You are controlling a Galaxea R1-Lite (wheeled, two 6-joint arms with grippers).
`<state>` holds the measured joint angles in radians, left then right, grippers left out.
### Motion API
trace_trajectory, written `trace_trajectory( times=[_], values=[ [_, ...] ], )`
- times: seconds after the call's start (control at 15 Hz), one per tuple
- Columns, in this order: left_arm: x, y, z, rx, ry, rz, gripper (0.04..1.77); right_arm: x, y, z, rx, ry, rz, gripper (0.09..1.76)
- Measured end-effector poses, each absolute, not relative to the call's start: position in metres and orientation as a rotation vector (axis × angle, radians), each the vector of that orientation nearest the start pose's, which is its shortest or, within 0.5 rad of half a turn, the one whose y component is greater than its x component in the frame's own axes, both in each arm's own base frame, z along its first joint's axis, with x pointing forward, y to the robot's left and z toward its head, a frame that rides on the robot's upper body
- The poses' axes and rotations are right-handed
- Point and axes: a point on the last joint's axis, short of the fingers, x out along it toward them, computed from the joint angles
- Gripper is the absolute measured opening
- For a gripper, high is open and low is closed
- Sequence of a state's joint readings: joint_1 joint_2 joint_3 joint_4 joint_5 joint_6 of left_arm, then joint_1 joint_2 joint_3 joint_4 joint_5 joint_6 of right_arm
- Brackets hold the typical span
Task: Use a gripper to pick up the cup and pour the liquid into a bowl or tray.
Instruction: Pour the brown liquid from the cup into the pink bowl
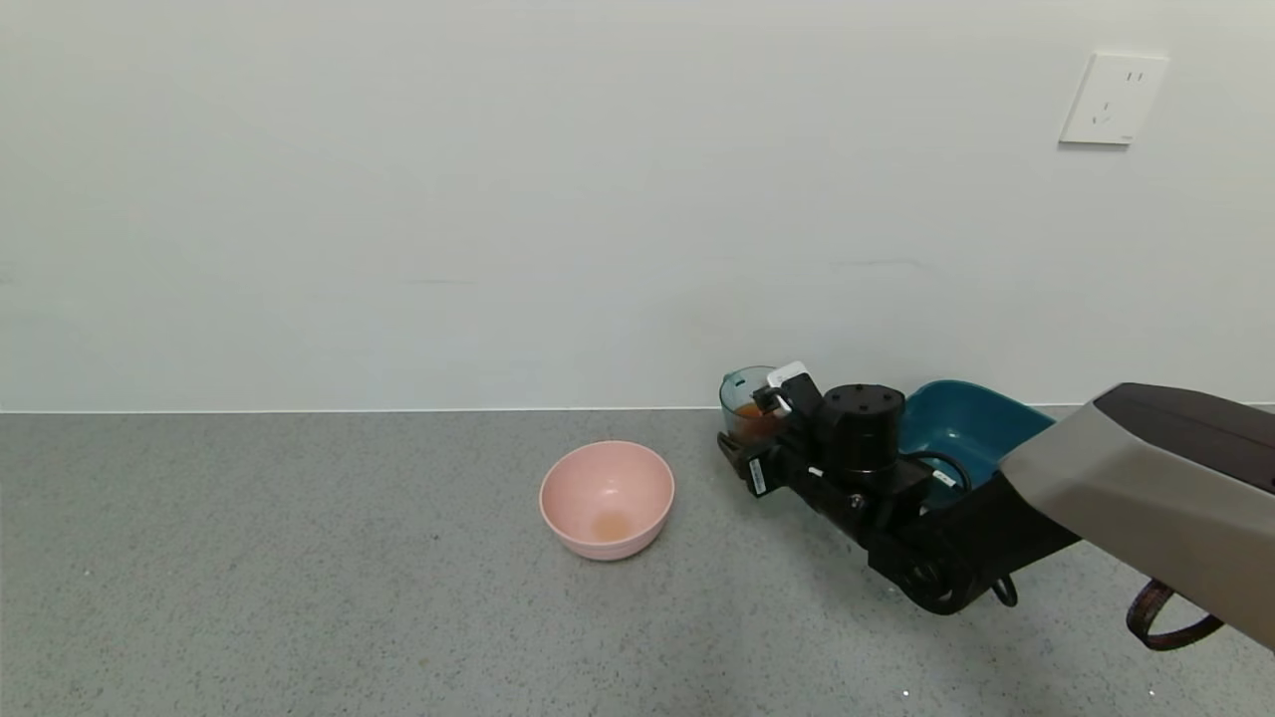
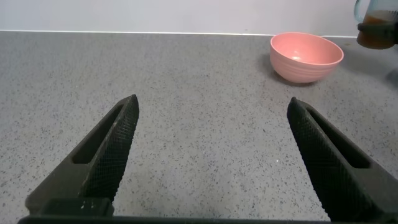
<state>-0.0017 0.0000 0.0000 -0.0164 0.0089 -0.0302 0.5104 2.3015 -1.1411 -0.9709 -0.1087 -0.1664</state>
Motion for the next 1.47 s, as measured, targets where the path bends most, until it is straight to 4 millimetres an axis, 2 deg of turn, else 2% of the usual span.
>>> trace_trajectory(
  times=[0.53,1.2,1.47],
  values=[
    [-0.023,0.0,0.077,-0.03,-0.016,0.007,1.72,0.38,0.211,0.083,-0.438,0.193,0.505,1.37],
    [-0.023,0.0,0.077,-0.03,-0.016,0.007,1.72,0.387,0.227,0.108,-0.644,0.125,0.527,1.37],
    [-0.023,0.0,0.077,-0.03,-0.016,0.007,1.72,0.391,0.238,0.11,-0.706,0.102,0.496,1.37]
  ],
)
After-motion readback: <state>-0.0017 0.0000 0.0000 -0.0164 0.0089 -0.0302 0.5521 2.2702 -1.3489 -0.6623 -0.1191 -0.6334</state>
